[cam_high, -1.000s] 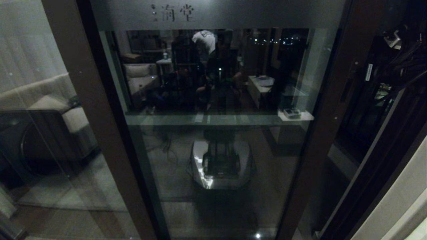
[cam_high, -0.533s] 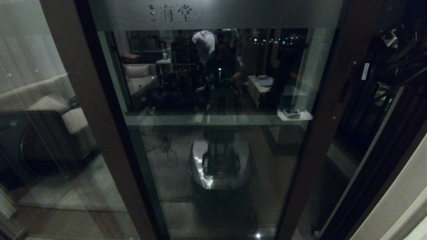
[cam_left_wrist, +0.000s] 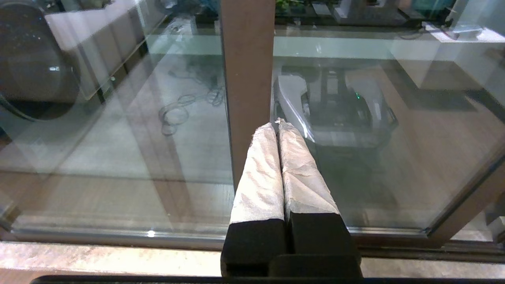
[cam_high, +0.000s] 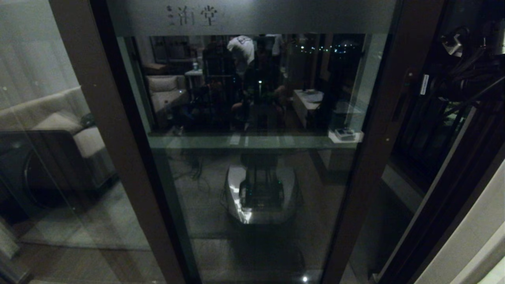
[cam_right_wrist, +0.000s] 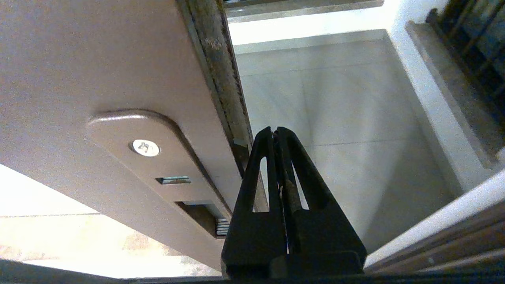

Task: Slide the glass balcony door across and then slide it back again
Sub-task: Open the slid door

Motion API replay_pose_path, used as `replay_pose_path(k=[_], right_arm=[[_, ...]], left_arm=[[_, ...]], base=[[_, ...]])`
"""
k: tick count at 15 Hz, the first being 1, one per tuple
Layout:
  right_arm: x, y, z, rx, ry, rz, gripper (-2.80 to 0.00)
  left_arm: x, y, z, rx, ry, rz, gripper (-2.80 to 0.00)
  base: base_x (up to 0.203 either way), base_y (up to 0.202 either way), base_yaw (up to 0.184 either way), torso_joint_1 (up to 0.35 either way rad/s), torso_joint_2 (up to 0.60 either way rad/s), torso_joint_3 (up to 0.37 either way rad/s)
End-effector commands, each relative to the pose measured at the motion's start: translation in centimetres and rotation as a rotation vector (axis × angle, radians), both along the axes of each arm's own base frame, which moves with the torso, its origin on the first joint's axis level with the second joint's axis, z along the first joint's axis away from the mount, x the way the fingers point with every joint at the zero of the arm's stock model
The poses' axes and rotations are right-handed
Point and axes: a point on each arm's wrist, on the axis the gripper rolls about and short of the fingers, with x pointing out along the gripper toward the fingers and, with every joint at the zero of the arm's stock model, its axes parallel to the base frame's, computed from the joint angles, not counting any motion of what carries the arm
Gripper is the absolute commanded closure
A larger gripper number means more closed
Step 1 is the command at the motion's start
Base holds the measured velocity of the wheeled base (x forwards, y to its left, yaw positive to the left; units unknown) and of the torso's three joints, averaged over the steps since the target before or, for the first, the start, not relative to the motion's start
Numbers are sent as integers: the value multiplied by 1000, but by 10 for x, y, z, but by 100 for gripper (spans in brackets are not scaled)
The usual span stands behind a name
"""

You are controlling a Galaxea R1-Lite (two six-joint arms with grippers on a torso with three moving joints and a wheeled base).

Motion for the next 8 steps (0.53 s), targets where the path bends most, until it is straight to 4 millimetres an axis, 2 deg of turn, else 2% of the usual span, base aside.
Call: replay_pose_path(k=[1,8], right_arm=[[-1,5,2,8,-4,4,0],[-4,20,5,18,-9,40,0]], left_arm=[[0,0,0,0,1,1,0],[0,0,0,0,-1,1,0]], base=[[0,0,0,0,0,0],[0,0,0,0,0,0]])
